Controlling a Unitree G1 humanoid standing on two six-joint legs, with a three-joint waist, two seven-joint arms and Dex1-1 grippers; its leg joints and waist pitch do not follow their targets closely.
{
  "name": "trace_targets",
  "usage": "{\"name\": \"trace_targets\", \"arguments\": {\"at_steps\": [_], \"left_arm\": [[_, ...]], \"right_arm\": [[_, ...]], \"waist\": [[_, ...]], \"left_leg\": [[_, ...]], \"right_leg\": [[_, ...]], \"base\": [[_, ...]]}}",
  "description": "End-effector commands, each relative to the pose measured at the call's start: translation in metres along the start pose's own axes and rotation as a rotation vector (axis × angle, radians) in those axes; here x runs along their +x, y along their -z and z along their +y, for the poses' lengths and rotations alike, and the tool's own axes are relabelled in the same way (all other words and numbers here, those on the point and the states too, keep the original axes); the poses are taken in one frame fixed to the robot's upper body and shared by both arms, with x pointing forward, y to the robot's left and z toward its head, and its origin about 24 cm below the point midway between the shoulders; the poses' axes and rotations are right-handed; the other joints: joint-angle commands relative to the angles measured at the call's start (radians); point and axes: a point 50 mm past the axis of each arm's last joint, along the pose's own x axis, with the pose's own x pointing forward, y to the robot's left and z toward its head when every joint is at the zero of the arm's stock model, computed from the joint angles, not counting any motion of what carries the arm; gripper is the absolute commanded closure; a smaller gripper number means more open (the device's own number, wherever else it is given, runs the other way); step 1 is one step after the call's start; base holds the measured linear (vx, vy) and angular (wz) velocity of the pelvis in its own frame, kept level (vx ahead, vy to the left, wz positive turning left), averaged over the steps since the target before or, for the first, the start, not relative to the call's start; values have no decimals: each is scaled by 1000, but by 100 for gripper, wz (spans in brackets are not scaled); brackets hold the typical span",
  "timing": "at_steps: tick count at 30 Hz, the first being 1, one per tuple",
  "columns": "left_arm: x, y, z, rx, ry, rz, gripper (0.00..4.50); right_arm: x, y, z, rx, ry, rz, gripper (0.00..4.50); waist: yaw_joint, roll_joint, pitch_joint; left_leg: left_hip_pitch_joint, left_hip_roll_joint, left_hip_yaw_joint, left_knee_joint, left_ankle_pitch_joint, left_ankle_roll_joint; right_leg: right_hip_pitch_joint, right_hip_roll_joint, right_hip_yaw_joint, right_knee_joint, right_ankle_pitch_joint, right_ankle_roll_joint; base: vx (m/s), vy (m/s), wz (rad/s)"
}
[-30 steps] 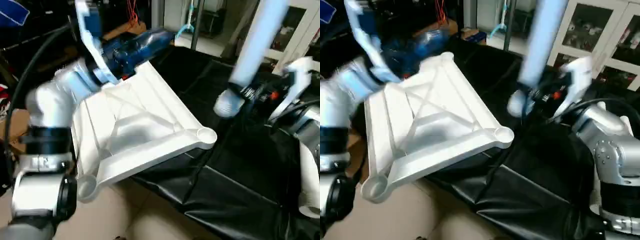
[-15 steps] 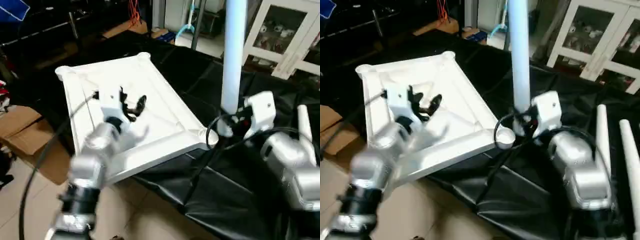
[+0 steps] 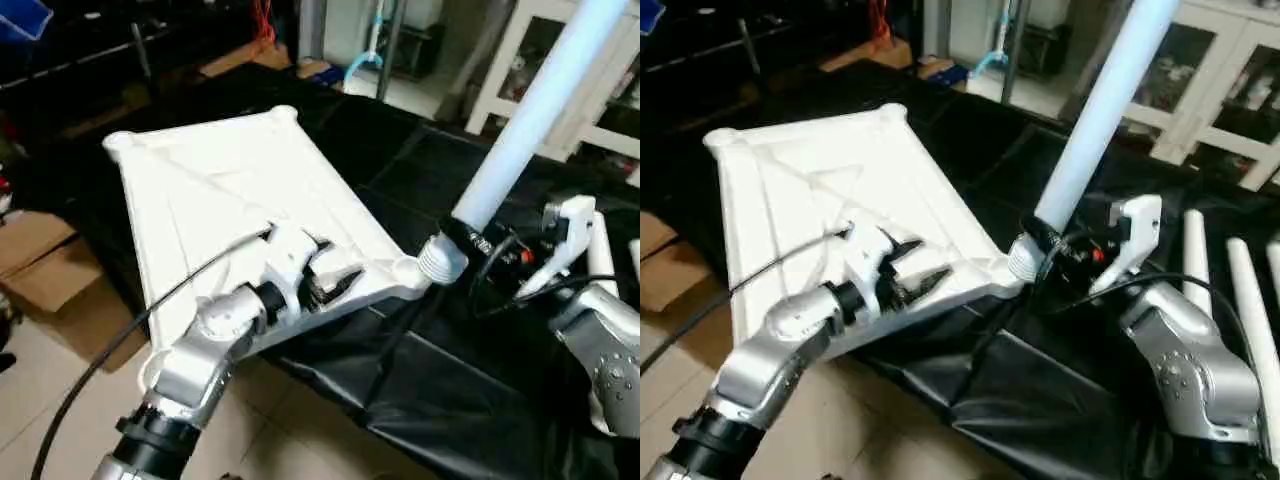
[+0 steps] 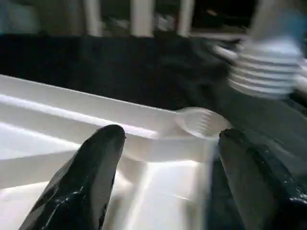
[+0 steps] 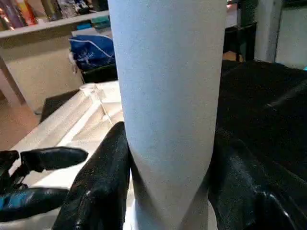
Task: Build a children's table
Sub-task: Insert table leg to table base
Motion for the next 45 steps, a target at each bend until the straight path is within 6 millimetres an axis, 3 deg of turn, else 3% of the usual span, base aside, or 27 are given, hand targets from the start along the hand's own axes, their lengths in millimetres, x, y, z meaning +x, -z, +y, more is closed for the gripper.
{"name": "trace_targets", "arguments": {"at_steps": [1,14,15,16,18,19,21,22,24,25,26,27,28,29,31,32,33,34,35,36,37,38,39,41,43,44,45], "left_arm": [[1,9,-5,29,54,61,96],[5,-11,19,-22,-217,-78,96],[2,-13,21,-38,-250,-94,96],[-2,-13,26,-24,-307,-94,96],[-4,-14,26,-3,-313,-91,96],[-6,-16,27,22,-329,-106,96],[-8,-19,29,20,-363,-135,96],[-10,-22,32,12,-397,-161,96],[-12,-24,35,12,-424,-171,96],[-13,-24,36,10,-426,-169,96],[-14,-24,36,11,-430,-165,96],[-15,-23,36,12,-433,-162,96],[-16,-22,36,9,-441,-158,96],[-16,-22,36,8,-443,-157,96],[-17,-21,35,9,-447,-154,96],[-17,-20,35,9,-460,-152,96],[-17,-19,36,15,-483,-146,96],[-18,-17,39,31,-538,-131,96],[-18,-17,39,41,-549,-132,96],[-18,-16,39,52,-561,-128,96],[-18,-15,38,51,-573,-125,96],[-18,-14,38,49,-582,-122,96],[-17,-13,37,36,-592,-125,96],[-17,-13,36,26,-596,-129,96],[-16,-13,35,26,-600,-129,96],[-15,-10,33,20,-605,-98,96],[-15,-10,33,20,-605,-98,96]], "right_arm": [[-5,-8,-4,-58,12,-7,259],[2,-1,8,-114,100,13,259],[2,1,9,-93,116,8,259],[2,4,11,-56,127,-1,259],[1,5,12,-47,135,-8,259],[1,5,12,-47,159,-25,259],[2,3,11,-55,181,-42,259],[2,1,10,-57,201,-59,259],[1,-2,10,-56,219,-73,259],[1,-3,10,-57,222,-73,259],[-1,-3,10,-63,222,-71,259],[-1,-4,11,-66,223,-70,259],[-4,-4,11,-78,224,-63,259],[-4,-4,11,-81,224,-62,259],[-7,-5,12,-84,227,-59,259],[-9,-5,12,-91,230,-56,259],[-10,-5,12,-93,232,-55,259],[-11,-6,13,-97,236,-54,259],[-12,-6,14,-100,242,-57,259],[-11,-6,15,-98,247,-62,259],[-11,-6,15,-100,252,-66,259],[-10,-7,16,-101,255,-68,259],[-9,-6,17,-103,252,-68,259],[-8,-6,18,-104,249,-67,259],[-7,-7,18,-114,239,-60,259],[-5,-8,16,-117,224,-45,259],[-5,-8,16,-117,224,-45,259]], "waist": [[0,2,-70],[-16,7,-70],[-22,20,-76],[-14,-8,-78],[12,-23,-79],[42,-31,-75],[67,-43,-70],[74,-42,-70],[75,-30,-69],[67,3,-73],[39,9,-59],[17,40,-71],[-10,46,-81],[-17,33,-67],[-29,-4,-84],[-31,-38,-99],[55,-59,-109],[39,-30,-97],[16,-46,-79],[8,-43,-75],[-20,8,-79],[-45,35,-73],[-55,63,-94],[-46,83,-112],[-37,87,-128],[-40,71,-133],[-36,46,-130]], "left_leg": [[0,13,-1,-72,-46,39],[0,12,-5,-74,-103,23],[40,12,35,-47,-124,-14],[34,-12,55,-37,-166,-42],[18,-41,60,-2,-224,-11],[-3,-53,30,51,-231,26],[-60,-68,-50,129,-192,36],[-68,-87,-81,153,-173,27],[-36,-119,-104,91,-121,84],[31,-119,-97,-9,-57,193],[81,-86,-95,-47,-59,261],[102,-12,-73,-94,-129,366],[79,42,-67,-118,-27,372],[81,45,-15,-115,180,340],[120,20,46,-102,289,208],[123,-5,75,-66,221,117],[-19,-81,7,134,-169,38],[-98,-77,-113,200,-226,-27],[-92,-92,-132,160,-144,-114],[-60,-109,-120,108,-92,-143],[-31,-116,-91,-30,98,-179],[18,-35,-116,-78,184,-195],[52,207,-180,-137,334,-173],[74,246,-160,-117,578,-187],[135,201,-104,-75,957,-84],[154,199,-101,-68,1040,-38],[160,183,-73,-57,1088,97]], "right_leg": [[72,-54,42,-77,-41,-191],[70,-52,38,-90,-138,-191],[28,-17,69,-117,-176,-171],[36,2,102,-103,-171,-182],[57,-13,181,-116,-244,-169],[90,-64,276,-144,-324,-178],[129,-118,384,-160,-332,-179],[114,-81,412,-163,-254,-169],[90,1,400,-168,-209,-89],[58,76,353,-168,-251,20],[-15,124,272,-123,-283,56],[-92,94,99,39,-348,38],[-84,20,13,118,-238,8],[-107,-8,-45,120,-142,-15],[-83,-49,-64,58,-6,-54],[-52,-101,-29,9,25,-100],[92,-316,237,-116,-14,-180],[144,-310,257,-102,62,-343],[118,-161,173,-94,114,-390],[81,-61,127,-99,122,-351],[67,109,77,-87,145,-188],[14,127,45,-61,59,-105],[-47,23,16,52,-121,-28],[-88,-6,-28,109,-97,2],[-105,-11,-60,97,-54,-40],[-109,-15,-59,86,-35,-49],[-113,-32,-48,63,14,-69]], "base": [[0,0,0],[0,0,0],[0,0,0],[13,19,-30],[14,29,-38],[18,88,-44],[21,132,-49],[12,252,-58],[3,260,-53],[-27,258,-43],[-27,258,-43],[-5,256,-37],[40,252,-31],[40,252,-31],[54,231,-57],[54,221,-69],[64,202,-68],[77,195,-70],[77,195,-70],[26,191,-70],[-15,194,-57],[-15,194,-57],[-32,173,-45],[-49,126,-36],[-46,38,-60],[-48,0,-68],[-63,-108,-74]]}}
